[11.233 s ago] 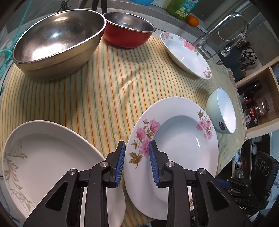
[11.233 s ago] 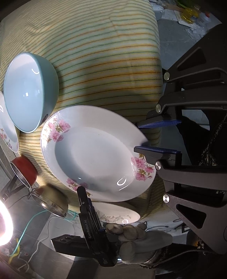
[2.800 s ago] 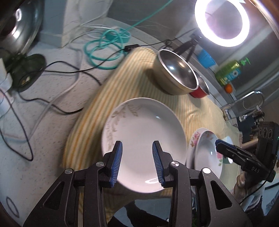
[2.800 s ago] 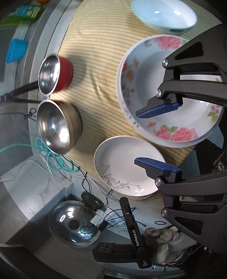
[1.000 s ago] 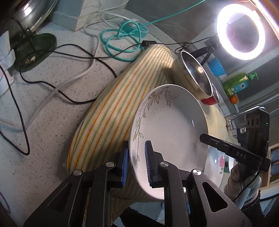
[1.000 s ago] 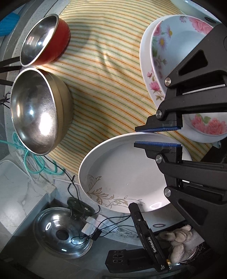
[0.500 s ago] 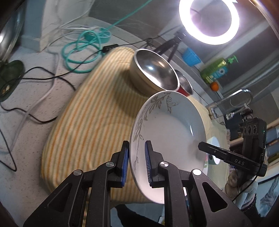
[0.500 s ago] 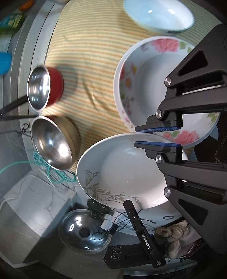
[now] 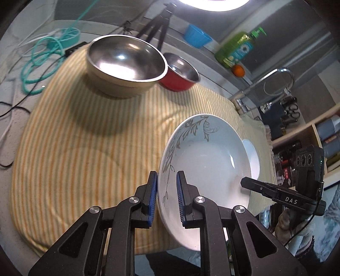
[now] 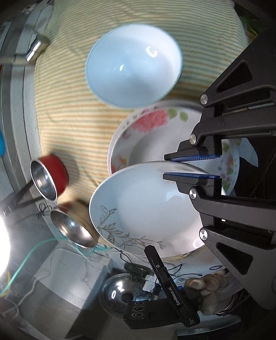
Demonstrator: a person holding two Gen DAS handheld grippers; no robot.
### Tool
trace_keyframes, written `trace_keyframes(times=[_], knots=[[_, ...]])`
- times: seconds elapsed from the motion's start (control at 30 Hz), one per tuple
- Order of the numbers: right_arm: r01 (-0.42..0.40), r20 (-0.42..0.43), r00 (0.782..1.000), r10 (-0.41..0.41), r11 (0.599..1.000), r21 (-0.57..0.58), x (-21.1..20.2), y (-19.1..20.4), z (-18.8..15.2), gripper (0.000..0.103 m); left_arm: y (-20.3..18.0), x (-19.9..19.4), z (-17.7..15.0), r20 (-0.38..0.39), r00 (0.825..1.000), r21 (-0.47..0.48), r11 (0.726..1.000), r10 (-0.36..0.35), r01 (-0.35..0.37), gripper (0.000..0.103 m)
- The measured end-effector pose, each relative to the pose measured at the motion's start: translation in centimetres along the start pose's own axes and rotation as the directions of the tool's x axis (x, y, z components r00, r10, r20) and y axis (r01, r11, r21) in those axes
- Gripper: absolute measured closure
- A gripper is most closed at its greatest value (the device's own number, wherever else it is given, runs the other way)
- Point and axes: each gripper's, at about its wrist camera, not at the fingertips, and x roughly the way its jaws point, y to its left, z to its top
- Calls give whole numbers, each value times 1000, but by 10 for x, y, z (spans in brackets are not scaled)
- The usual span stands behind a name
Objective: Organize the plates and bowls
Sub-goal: 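Lift the leaf-pattern plate and carry it toward the plate stack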
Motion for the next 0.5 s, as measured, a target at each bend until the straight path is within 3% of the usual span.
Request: trace_keyframes(times=[0.5], knots=[[52,-33,998,-51,997,53,-1,-33,-17,93,-17,33,-5,-86,996,53,999,8,-3,88]])
